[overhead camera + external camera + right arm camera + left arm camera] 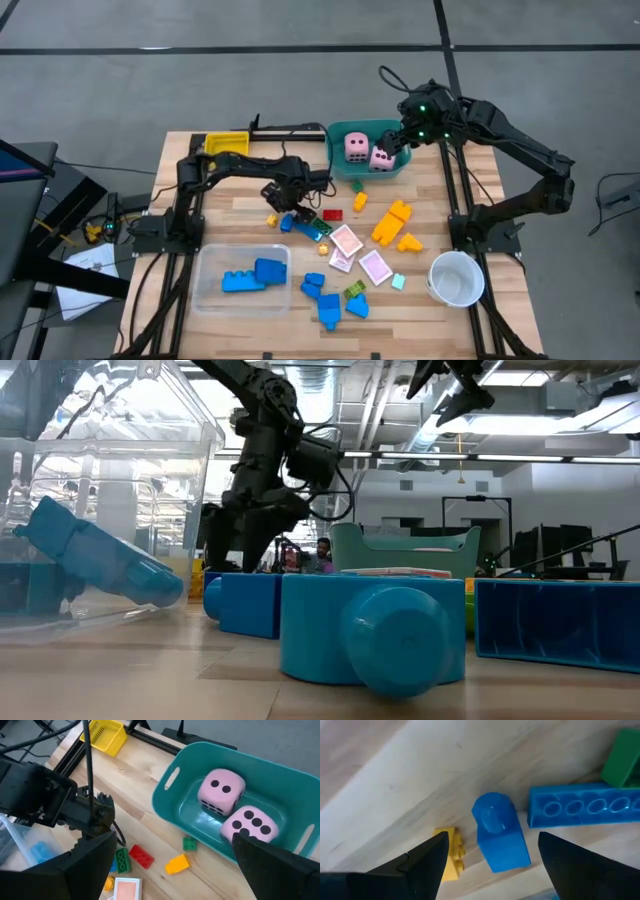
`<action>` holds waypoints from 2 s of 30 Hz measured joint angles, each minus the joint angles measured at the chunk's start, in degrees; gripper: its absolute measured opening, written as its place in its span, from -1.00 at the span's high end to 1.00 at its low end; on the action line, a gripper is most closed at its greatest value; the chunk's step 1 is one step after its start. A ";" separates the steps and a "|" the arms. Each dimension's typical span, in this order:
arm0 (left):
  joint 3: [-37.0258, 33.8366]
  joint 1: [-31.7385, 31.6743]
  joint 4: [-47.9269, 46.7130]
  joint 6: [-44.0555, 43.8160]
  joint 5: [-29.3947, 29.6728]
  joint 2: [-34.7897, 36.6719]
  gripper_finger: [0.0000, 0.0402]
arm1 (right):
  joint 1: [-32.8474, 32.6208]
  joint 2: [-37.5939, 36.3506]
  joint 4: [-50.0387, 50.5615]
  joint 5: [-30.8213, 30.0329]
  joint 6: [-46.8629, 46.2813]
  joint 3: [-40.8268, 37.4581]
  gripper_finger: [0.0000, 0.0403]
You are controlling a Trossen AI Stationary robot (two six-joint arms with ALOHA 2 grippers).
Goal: Pick & Place Toys
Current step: Put the blue game piece into the transparent bin
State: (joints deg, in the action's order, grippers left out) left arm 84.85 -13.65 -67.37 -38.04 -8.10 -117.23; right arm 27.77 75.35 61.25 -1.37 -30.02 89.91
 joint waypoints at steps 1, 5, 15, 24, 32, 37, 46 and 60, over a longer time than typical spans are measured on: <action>-0.68 0.21 0.60 0.00 -0.01 0.00 -0.50 | 0.00 0.00 0.00 0.07 0.02 0.00 -0.92; -2.51 0.63 1.86 0.04 -0.41 0.00 -0.50 | 0.00 -0.02 0.00 0.07 0.00 0.00 -0.92; -5.18 2.31 7.78 0.19 -0.41 0.00 -0.47 | 0.00 -0.02 0.00 0.07 0.00 0.00 -0.92; -6.33 2.38 8.72 0.22 -0.01 0.09 0.11 | 0.00 -0.02 -0.02 0.07 -0.01 0.00 -0.92; -6.33 2.41 11.12 3.17 1.18 0.94 0.38 | 0.00 -0.02 -0.04 0.05 -0.46 0.00 -0.92; -6.29 2.21 13.03 6.15 3.93 6.23 0.38 | 0.00 -0.02 -0.22 0.06 -0.48 0.00 -0.92; -6.26 4.81 19.99 22.85 3.89 25.11 0.35 | 0.00 -0.02 -0.35 0.07 -0.53 0.00 -0.92; -9.42 21.52 19.33 22.14 4.31 51.84 0.33 | 0.00 -0.02 0.05 0.34 0.02 0.00 -0.92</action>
State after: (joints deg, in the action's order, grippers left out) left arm 75.43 7.87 -48.04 -15.90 -3.79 -65.39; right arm 27.77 75.33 61.31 -1.03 -30.00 89.91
